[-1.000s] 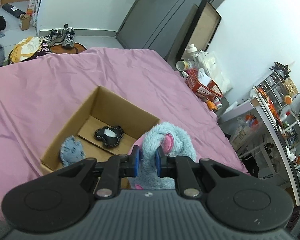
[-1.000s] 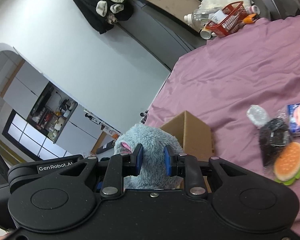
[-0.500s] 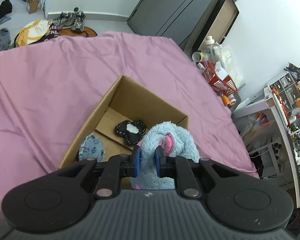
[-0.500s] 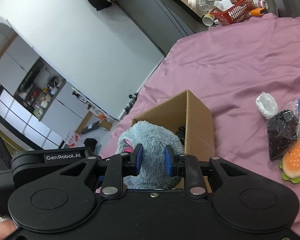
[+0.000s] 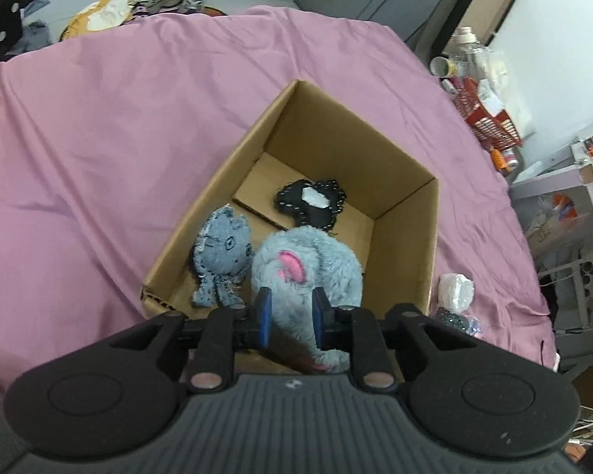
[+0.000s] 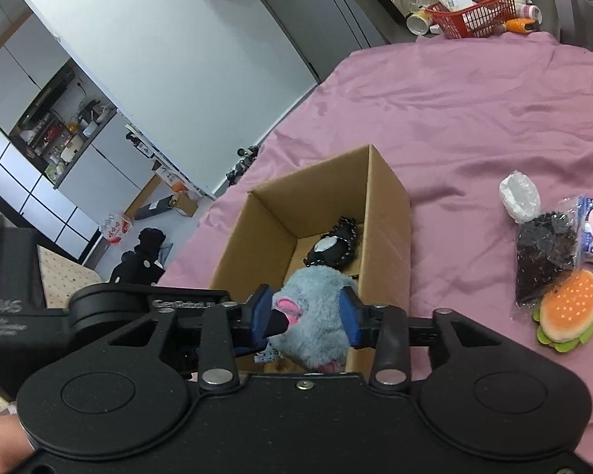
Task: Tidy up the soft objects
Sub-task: 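Open both tools to release the grey plush inside the box, then withdraw both tools from the box toward the burger and black bag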
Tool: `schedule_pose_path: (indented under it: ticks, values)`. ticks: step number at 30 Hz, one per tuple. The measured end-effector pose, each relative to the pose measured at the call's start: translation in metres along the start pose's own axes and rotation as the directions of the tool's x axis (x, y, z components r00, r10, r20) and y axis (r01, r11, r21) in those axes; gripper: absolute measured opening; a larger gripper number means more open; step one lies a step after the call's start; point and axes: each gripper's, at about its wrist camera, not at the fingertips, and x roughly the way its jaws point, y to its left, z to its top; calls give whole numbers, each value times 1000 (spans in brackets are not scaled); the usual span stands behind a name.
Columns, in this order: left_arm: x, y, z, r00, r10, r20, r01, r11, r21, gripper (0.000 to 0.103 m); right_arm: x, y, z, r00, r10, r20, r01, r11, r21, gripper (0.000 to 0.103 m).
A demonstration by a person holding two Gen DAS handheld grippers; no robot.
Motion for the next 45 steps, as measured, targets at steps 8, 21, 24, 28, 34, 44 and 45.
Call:
schedule_pose_path:
  ticks: [8,21,24,28,34,44,45]
  values:
    - [-23,-14,-4,997,61,46,-63,998,28,52,-33,-5,6,999,-7,52,6,1000,30,58]
    - [-75,-60,-29,975,73,211,-101,987,123,76,-86,-18,26,987,4,159,-11,999,41,78]
    - [-86,-76,-35,964,74,255,-117,981,158,83,-100,-29,29,985,-6,175,-5,998,58,81]
    - [-93,-101,-47,952,69,297,-146,958,247,83,-117,-46,34,984,5,176,-18,997,74,83]
    - [-99,-136,-69,942,61,329,-164,941,295,84,-145,-70,41,979,-1,202,-10,998,55,90]
    - [-90,-175,-97,941,52,335,-172,925,339,90,-171,-128,49,970,-24,244,-14,988,152,93]
    - [-89,-180,-99,939,51,339,-175,921,347,93,-172,-135,49,969,-31,243,-9,986,164,94]
